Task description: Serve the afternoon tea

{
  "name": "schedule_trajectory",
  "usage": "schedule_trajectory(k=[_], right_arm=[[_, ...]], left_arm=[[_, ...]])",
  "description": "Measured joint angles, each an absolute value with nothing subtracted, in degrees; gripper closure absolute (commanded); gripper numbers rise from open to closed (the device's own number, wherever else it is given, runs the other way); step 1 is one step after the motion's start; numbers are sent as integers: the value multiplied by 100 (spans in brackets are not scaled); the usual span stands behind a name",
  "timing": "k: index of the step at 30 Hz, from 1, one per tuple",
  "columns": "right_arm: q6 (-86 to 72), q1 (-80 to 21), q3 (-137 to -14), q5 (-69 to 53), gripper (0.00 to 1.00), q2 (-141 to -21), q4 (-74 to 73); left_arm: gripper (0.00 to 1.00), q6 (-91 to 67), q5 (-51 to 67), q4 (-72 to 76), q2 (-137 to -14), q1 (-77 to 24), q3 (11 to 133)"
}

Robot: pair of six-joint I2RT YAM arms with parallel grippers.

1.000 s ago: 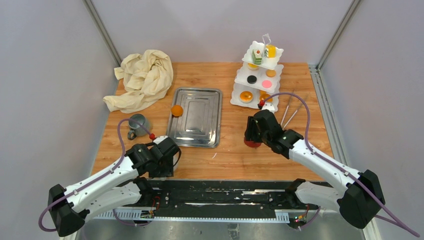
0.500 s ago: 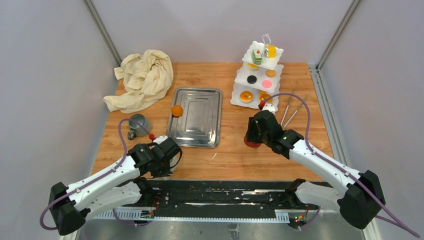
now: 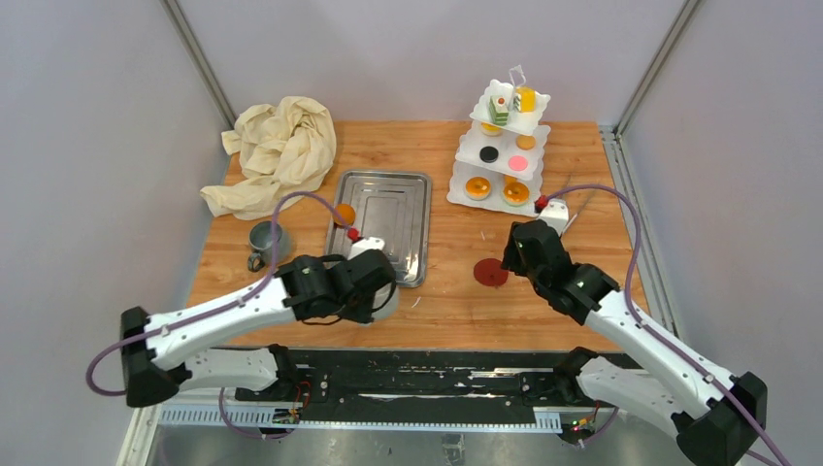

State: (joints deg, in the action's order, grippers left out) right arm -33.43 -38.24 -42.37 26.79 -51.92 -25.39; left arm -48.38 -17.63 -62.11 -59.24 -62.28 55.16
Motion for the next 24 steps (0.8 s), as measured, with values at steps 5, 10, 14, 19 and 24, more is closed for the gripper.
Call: schedule_trajectory(k=[5,10,14,19,24], right_arm=[[-3454,-3824,-4239,3159,48,-4790,-2978],[-3546,-3824,-4241,3420,48,-4397,-3498],[-3653,-3824,-4241,3579,48,-4021,-3852],[-3741,-3824,-4244,3721,48,-3699,-4147],[-3813,-3824,-4248,3809,47,-3697,-4340]], left_arm=[[100,-4167,-1852,-5446,-7347,-6399,6381],[100,-3634,-1802,-4812,-8374,-6399,7076],[100,-3312,-1765,-4449,-8952,-6399,7387],[100,-3098,-1667,-4206,-9378,-6399,7428],[100,-3061,-1608,-4119,-9594,-6401,7428]])
